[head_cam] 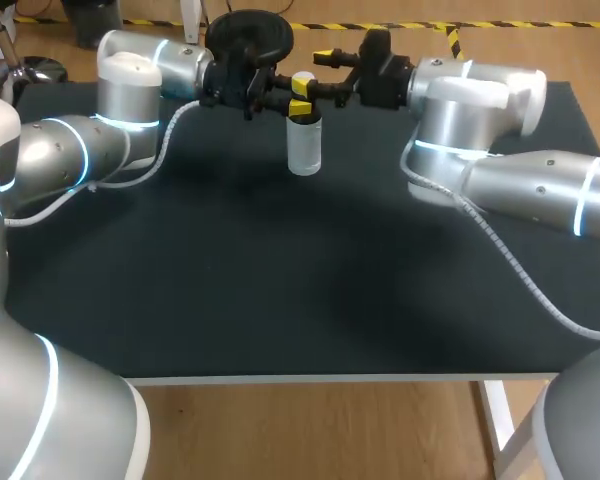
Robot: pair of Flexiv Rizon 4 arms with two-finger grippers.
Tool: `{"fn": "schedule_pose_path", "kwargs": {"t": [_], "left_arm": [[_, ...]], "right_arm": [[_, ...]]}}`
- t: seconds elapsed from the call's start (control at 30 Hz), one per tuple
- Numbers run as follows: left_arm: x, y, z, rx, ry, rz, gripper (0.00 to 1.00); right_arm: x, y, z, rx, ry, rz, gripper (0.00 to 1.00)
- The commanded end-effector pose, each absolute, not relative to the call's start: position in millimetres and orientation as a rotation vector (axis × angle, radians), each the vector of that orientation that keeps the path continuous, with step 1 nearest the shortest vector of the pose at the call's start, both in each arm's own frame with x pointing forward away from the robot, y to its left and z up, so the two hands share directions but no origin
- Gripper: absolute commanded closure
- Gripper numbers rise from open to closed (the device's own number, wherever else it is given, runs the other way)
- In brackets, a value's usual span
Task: Unscrew the bottle cap
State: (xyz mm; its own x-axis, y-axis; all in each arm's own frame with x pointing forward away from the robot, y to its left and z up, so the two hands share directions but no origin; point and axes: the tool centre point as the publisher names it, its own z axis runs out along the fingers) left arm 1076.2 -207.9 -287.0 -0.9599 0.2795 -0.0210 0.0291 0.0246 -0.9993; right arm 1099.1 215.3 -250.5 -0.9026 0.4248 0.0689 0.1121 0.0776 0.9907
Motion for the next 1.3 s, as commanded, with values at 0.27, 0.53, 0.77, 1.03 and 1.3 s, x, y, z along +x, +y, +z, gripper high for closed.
{"fn": "schedule_pose_path", "kwargs": {"t": [0.27, 0.53, 0.77, 1.03, 1.3], "left_arm": [[1083.5, -208.6, -290.1, -0.39, -2.061, 2.013, 1.0], [1083.5, -208.6, -290.1, -0.39, -2.061, 2.013, 1.0], [1083.5, -208.6, -290.1, -0.39, -2.061, 2.013, 1.0], [1083.5, -208.6, -290.1, -0.39, -2.061, 2.013, 1.0], [1083.5, -208.6, -290.1, -0.39, -2.061, 2.013, 1.0]], "right_arm": [[1096.3, 219.3, -253.2, 0.591, 2.073, 1.868, 0.73], [1095.8, 220.9, -254.0, 0.58, 2.086, 1.87, 1.0], [1095.3, 219.0, -254.9, 0.54, 2.12, 1.888, 1.0], [1094.5, 219.2, -257.8, 0.401, 2.186, 2.012, 1.0], [1097.5, 219.8, -259.5, 0.238, 2.347, 2.109, 1.0]]}}
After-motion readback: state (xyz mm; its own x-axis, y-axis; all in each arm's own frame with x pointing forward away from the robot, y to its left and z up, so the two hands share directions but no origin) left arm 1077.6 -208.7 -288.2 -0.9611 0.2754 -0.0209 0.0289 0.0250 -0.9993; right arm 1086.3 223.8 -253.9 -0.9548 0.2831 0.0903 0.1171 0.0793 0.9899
